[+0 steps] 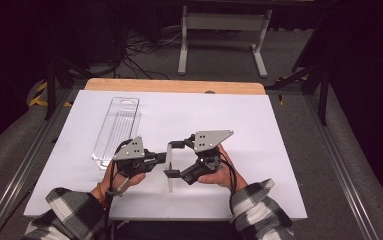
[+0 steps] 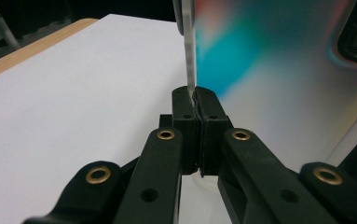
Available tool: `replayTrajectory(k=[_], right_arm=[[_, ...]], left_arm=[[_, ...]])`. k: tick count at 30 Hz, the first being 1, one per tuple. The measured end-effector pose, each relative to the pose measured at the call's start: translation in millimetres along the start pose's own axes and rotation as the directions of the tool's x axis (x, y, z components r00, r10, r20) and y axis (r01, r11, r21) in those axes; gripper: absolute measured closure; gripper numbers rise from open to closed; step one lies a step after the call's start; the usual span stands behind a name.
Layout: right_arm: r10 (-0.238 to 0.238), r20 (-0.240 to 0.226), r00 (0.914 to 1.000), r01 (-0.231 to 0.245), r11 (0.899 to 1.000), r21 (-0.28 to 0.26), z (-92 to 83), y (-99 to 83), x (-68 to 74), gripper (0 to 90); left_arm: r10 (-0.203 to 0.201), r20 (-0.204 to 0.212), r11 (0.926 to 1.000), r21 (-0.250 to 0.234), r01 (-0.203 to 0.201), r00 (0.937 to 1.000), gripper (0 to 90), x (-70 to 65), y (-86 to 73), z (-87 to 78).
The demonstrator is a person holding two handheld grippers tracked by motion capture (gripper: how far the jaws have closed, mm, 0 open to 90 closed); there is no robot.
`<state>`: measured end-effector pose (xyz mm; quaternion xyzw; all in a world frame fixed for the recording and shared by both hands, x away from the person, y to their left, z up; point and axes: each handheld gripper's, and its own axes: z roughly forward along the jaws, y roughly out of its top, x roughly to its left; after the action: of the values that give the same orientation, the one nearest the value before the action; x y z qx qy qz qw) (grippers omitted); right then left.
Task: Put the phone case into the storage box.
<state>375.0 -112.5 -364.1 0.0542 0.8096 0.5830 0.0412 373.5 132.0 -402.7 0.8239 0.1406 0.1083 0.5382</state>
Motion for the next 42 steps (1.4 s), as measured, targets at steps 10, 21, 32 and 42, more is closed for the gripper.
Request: replayTrajectory(k=[10,21,32,42], right_arm=[[0.006,0.069,0.9976,-0.008,1.0,0.029,0.9,-2.4,1.3,16.7],[0.046,0.161,0.9859,-0.046,0.999,-0.007,-9.3,-0.8,3.1,10.9],[0.031,0.315,0.9485,-0.042,0.999,0.028,-28.0,-6.8,11.1,13.9],[0.043,0.401,0.9148,-0.077,0.995,0.068,-41.2,-23.0,11.3,14.1]], left_arm=[[0.041,-0.147,0.9958,0.087,-0.029,0.9882,88.6,-9.7,7.2,-1.4],[0.045,-0.234,0.9933,0.114,-0.019,0.9712,88.6,-6.9,8.1,-4.2],[0.017,-0.313,0.9948,0.101,0.015,0.9496,88.6,-3.0,9.3,-12.1],[-0.033,-0.377,0.9965,0.059,0.059,0.9256,88.5,1.9,13.3,-23.8]])
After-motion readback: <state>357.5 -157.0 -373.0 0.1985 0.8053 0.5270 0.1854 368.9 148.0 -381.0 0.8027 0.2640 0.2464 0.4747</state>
